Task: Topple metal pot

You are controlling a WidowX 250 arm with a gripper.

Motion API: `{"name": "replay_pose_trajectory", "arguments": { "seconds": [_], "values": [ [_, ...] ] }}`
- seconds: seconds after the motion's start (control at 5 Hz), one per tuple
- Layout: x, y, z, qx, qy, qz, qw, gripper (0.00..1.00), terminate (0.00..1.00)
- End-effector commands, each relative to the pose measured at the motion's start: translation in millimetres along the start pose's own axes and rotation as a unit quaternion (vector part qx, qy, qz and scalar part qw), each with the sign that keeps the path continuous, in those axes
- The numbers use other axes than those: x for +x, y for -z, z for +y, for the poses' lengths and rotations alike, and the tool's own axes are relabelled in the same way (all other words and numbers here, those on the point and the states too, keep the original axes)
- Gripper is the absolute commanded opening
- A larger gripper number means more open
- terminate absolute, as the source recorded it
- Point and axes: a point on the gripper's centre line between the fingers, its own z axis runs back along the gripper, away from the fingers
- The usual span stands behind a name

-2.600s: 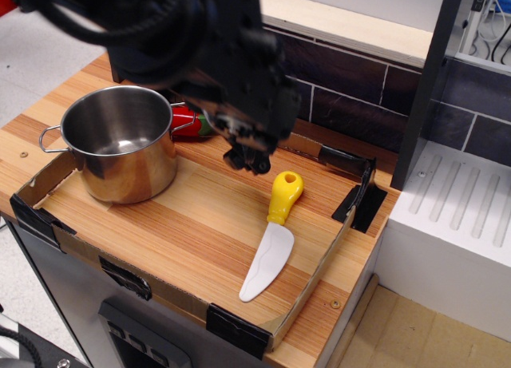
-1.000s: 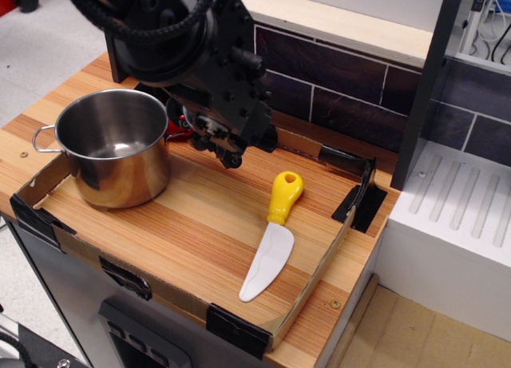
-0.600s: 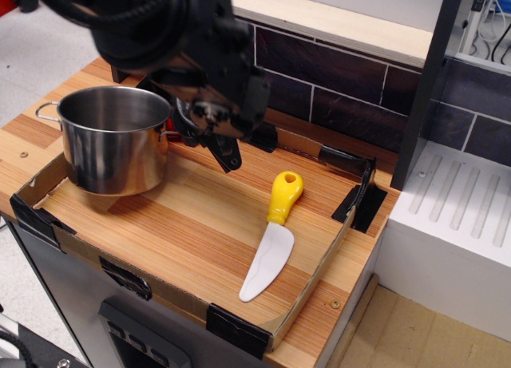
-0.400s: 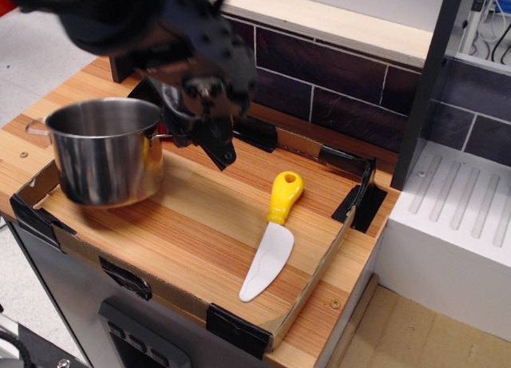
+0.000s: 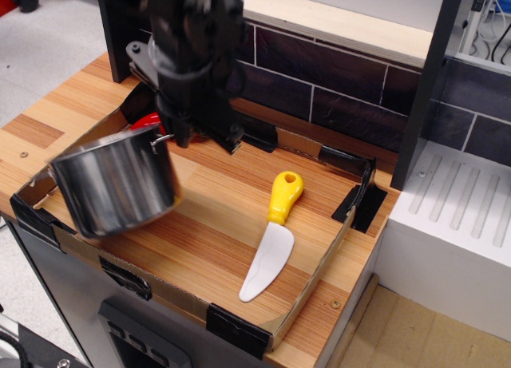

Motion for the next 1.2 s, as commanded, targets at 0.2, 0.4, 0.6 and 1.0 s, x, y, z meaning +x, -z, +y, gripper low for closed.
{"name": "replay_pose_trajectory", "arguments": {
  "seconds": [0.2, 0.4, 0.6, 1.0],
  "values": [
    [28.5, 4.2, -3.0, -0.165, -0.079, 0.067, 0.9808, 0.0, 0.0],
    [29.6, 14.2, 7.8, -0.148, -0.097, 0.063, 0.9822, 0.0, 0.0],
    [29.2, 21.4, 18.6, -0.129, -0.1, 0.052, 0.9852, 0.0, 0.0],
    [32.9, 27.5, 29.7, -0.1, -0.088, 0.035, 0.9905, 1.0, 0.0]
  ]
}}
